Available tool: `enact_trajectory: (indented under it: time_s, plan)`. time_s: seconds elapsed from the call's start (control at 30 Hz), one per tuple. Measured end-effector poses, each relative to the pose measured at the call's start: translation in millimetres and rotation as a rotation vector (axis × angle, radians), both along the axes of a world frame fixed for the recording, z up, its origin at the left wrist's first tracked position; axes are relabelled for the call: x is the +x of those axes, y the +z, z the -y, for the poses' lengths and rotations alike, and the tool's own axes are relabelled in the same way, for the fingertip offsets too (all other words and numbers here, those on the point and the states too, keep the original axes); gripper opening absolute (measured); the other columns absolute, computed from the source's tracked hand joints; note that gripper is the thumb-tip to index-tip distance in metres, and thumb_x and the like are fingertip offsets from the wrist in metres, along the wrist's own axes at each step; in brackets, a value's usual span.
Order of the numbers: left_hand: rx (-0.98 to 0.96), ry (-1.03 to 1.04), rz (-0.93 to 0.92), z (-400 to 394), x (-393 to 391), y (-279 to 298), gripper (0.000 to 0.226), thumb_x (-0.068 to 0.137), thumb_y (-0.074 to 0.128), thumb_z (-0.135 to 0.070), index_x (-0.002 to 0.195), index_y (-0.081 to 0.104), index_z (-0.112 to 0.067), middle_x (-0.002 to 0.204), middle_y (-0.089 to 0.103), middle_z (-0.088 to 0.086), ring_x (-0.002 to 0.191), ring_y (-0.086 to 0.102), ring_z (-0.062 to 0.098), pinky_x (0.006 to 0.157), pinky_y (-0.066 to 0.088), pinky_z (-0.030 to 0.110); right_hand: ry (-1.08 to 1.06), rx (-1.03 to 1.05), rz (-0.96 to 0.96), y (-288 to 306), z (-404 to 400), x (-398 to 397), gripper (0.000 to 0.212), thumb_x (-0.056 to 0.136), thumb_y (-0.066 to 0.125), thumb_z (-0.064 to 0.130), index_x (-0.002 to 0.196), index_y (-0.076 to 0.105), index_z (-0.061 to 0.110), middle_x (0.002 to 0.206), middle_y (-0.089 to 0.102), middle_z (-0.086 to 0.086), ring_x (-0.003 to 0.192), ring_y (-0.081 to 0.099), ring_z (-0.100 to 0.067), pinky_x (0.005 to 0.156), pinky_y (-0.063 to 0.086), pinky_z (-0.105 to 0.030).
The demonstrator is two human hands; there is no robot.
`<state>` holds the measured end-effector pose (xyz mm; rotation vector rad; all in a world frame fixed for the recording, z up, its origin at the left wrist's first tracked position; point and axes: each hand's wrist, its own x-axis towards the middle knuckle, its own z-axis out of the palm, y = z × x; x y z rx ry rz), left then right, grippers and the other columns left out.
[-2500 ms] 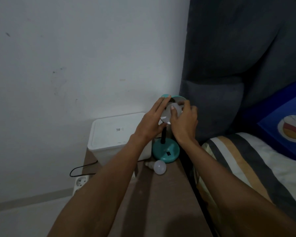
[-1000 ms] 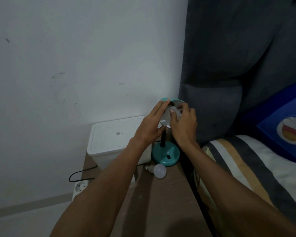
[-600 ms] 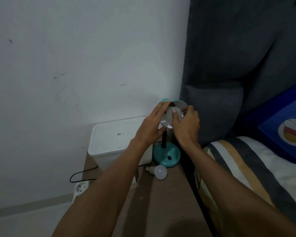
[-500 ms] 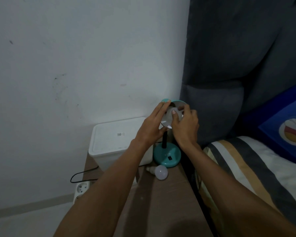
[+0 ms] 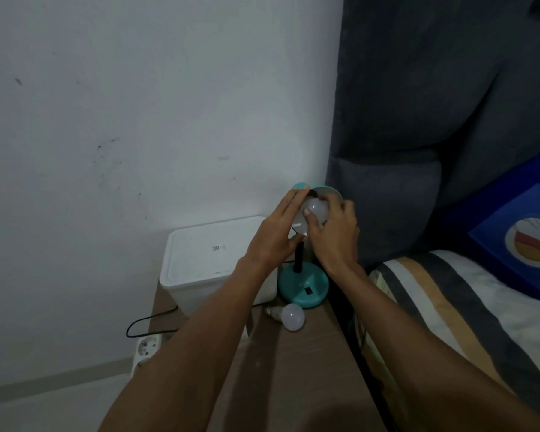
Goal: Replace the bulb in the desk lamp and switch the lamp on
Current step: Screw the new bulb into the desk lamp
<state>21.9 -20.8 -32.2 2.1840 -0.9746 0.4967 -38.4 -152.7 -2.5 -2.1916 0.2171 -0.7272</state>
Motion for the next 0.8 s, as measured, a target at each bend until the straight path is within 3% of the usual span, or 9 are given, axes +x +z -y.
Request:
enact_trajectory:
  time_s: [0.13, 0.27, 0.33, 0.43, 0.57, 0.7, 0.8]
  plan:
    - [0.001, -0.001, -0.003, -2, 0, 1, 0.094, 0.086, 0.08, -0.007, 0.163, 0.026, -0.012, 0.169, 0.031, 0.007, 0.154, 0.034, 0.021, 0.12, 0.03, 0.018, -0.002, 0.007, -0.039, -5, 4, 3, 0.049, 0.089, 0.071, 0.035, 0.131, 0.053, 0.015, 0.128, 0.056, -0.012, 0.108, 0.062, -0.029, 0.082, 0.046, -0.031]
    - [0.011, 0.013, 0.014, -4, 0, 1, 0.096, 0.084, 0.082, -0.007, 0.163, 0.026, -0.013, 0.168, 0.031, 0.007, 0.153, 0.035, 0.021, 0.118, 0.027, 0.011, -0.108, 0.16, -0.13, 0, 6, 7, 0.051, 0.092, 0.06, 0.057, 0.115, 0.058, 0.011, 0.108, 0.07, -0.013, 0.097, 0.067, -0.031, 0.073, 0.047, -0.031]
    - [0.009, 0.01, 0.017, -4, 0, 1, 0.096, 0.084, 0.082, -0.008, 0.163, 0.026, -0.012, 0.168, 0.032, 0.007, 0.153, 0.036, 0.022, 0.118, 0.027, 0.011, -0.104, 0.159, -0.085, 1, 4, 6, 0.048, 0.092, 0.061, 0.053, 0.116, 0.057, 0.012, 0.114, 0.066, -0.012, 0.101, 0.065, -0.028, 0.074, 0.044, -0.03]
    - [0.014, 0.008, 0.012, -2, -1, 2, 0.096, 0.085, 0.082, -0.009, 0.163, 0.026, -0.013, 0.168, 0.032, 0.007, 0.151, 0.039, 0.023, 0.118, 0.037, 0.023, -0.053, 0.123, -0.009, 2, -1, 3, 0.04, 0.095, 0.064, 0.039, 0.127, 0.053, 0.018, 0.126, 0.054, -0.011, 0.108, 0.059, -0.025, 0.079, 0.039, -0.026]
    - [-0.001, 0.001, 0.005, -4, -2, 2, 0.095, 0.084, 0.081, -0.005, 0.163, 0.026, -0.012, 0.168, 0.032, 0.006, 0.152, 0.038, 0.022, 0.119, 0.038, 0.025, -0.007, 0.077, -0.022, 2, 0, 0, 0.047, 0.088, 0.072, 0.034, 0.129, 0.054, 0.02, 0.128, 0.052, -0.01, 0.11, 0.058, -0.025, 0.082, 0.042, -0.028]
    - [0.008, 0.01, 0.01, -5, -3, 3, 0.096, 0.084, 0.082, -0.007, 0.163, 0.026, -0.012, 0.167, 0.033, 0.007, 0.152, 0.036, 0.022, 0.118, 0.029, 0.012, -0.103, 0.101, -0.092, 3, 3, 2, 0.043, 0.096, 0.057, 0.049, 0.125, 0.053, 0.017, 0.113, 0.068, -0.014, 0.1, 0.067, -0.032, 0.076, 0.05, -0.032]
    - [0.002, 0.008, 0.004, -4, -4, 2, 0.096, 0.084, 0.082, -0.006, 0.162, 0.027, -0.011, 0.167, 0.033, 0.009, 0.152, 0.038, 0.023, 0.117, 0.031, 0.015, -0.145, 0.002, -0.106, 5, 3, 2, 0.044, 0.098, 0.05, 0.054, 0.12, 0.056, 0.017, 0.113, 0.066, -0.012, 0.098, 0.066, -0.032, 0.074, 0.048, -0.035]
